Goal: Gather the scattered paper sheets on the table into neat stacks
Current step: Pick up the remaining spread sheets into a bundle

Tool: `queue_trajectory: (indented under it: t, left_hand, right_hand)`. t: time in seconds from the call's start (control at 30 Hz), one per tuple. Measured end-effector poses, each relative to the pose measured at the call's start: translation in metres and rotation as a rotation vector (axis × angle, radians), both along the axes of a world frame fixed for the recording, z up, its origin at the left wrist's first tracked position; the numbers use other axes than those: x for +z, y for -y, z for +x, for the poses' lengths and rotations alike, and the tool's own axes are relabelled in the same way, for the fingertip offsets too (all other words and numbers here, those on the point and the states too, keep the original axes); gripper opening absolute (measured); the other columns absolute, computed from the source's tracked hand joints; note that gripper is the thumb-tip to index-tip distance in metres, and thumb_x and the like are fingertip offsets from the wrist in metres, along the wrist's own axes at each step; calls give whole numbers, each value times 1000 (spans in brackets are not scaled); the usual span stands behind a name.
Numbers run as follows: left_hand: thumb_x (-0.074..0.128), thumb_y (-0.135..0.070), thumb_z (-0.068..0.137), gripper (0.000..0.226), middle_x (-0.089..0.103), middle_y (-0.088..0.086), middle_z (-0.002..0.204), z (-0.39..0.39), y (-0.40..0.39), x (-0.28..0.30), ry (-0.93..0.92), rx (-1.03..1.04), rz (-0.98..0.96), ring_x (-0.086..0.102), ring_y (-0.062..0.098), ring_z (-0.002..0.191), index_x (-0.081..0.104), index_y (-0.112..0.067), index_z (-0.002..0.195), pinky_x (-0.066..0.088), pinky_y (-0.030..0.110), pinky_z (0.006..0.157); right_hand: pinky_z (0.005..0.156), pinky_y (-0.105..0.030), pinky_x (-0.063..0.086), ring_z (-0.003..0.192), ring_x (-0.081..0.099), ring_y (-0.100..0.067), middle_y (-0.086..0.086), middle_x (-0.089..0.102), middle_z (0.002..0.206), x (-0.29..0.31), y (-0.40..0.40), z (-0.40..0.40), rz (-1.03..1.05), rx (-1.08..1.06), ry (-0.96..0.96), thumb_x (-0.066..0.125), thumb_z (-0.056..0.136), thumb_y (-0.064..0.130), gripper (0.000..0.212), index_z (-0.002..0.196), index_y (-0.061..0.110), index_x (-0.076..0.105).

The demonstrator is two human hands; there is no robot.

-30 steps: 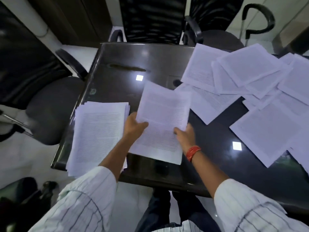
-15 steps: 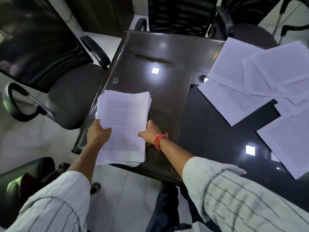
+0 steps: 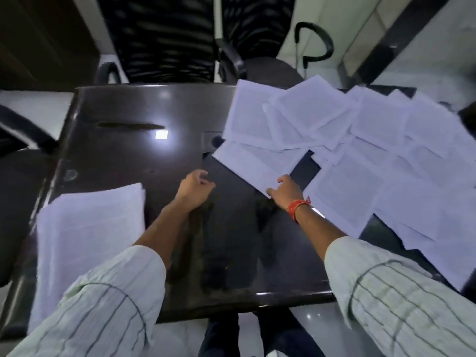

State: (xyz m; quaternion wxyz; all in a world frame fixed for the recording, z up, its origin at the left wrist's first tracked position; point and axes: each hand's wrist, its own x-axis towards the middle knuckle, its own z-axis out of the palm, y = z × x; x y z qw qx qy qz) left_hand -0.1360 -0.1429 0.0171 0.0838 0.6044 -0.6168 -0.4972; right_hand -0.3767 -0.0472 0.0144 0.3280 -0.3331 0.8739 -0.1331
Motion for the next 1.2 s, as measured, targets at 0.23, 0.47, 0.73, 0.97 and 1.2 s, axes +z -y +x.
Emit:
queue_trajectory:
  t: [0.23, 0.47, 0.73, 0.97, 1.2]
  left_hand:
    - [69, -24, 89, 44, 71, -6, 102, -124, -17, -7, -81, -188, 77, 64, 12, 82, 57, -18, 131, 46, 22, 64]
    - [79, -27, 81, 54, 67, -3, 121, -256, -35, -10, -111, -208, 85, 66, 19, 109, 57, -23, 130, 53, 34, 86]
    - [73, -37, 84, 102, 14, 13, 160, -393, -75, -24, 194, -386, 95, 26, 36, 144, 8, -11, 158, 30, 54, 115]
    - [73, -21, 81, 49, 65, 6, 108, -399, -78, -26, 101, -45, 210, 64, 24, 90, 52, -10, 124, 53, 35, 70]
    - [76, -5, 73, 35, 73, 19, 102, -356, -93, -30, -195, 338, 676, 72, 37, 90, 67, 0, 107, 60, 51, 81]
  right_hand:
    - [98, -47, 42, 129, 42, -36, -17, 42, 138, -11, -57, -132, 90, -269, -142, 71, 83, 43, 75, 141, 9, 36]
    - [119, -54, 14, 150, -2, -37, -25, -1, 161, -29, -81, -252, 276, -343, -232, 58, 79, 72, 116, 155, 8, -1]
    - [118, -47, 22, 148, 18, -34, -22, 16, 160, -58, -95, -248, 79, -177, -295, 60, 84, 63, 106, 154, 2, 8]
    - [105, -38, 46, 128, 53, -27, -12, 50, 142, -48, -98, -271, -314, -607, 204, 77, 80, 6, 98, 153, 17, 14]
    - [88, -30, 49, 115, 60, -27, -5, 64, 116, -40, -122, -327, -297, -522, 13, 77, 81, 36, 61, 132, 13, 51]
